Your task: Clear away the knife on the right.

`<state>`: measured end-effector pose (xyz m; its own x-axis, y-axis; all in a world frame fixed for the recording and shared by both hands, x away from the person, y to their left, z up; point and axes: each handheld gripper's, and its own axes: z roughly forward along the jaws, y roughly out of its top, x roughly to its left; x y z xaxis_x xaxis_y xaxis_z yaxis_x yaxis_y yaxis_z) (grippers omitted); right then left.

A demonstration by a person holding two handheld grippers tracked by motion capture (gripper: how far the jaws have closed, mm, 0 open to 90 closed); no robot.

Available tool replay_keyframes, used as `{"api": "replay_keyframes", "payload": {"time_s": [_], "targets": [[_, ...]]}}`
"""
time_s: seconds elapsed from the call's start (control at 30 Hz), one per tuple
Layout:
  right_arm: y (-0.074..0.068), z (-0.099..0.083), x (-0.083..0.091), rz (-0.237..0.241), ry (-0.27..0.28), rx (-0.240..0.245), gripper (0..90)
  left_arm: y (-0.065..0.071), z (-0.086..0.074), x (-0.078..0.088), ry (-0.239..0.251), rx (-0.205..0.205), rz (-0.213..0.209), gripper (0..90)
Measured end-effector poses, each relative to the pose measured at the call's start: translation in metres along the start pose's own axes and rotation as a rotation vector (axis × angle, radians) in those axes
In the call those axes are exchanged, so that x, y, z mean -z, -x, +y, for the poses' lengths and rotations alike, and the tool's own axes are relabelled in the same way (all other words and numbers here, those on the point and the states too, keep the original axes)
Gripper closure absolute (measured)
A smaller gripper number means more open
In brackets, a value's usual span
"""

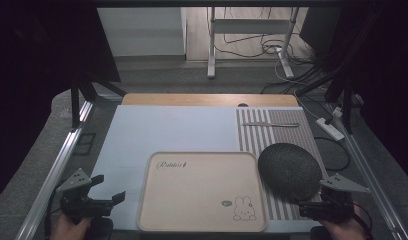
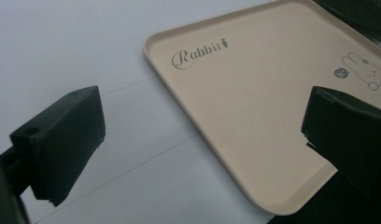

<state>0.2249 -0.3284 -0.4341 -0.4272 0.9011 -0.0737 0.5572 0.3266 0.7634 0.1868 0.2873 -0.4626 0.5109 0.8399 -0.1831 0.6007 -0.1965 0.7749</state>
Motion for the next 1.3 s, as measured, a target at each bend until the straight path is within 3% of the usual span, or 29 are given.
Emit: {"api": "replay_keyframes", "payload": {"time_s": [0.57, 1.03, 1.3], "targets": [[-0.003, 0.0014, -0.004, 0.022, -0.041, 0.036, 0.0, -0.0013, 0.0001, -0.0006, -0.006, 0.013, -0.002, 0.8], [-0.0008, 0.0023, -0.0044, 0.032, -0.039, 0.022, 0.0, -0.0012, 0.0007, -0.0018, -0.015, 0.013, 0.001, 1.2], [0.0011, 0.0051, -0.0097, 0.009, -0.048, 0.02, 0.0, -0.0017, 0.0006, -0.0018, -0.016, 0.021, 0.001, 1.3]]}}
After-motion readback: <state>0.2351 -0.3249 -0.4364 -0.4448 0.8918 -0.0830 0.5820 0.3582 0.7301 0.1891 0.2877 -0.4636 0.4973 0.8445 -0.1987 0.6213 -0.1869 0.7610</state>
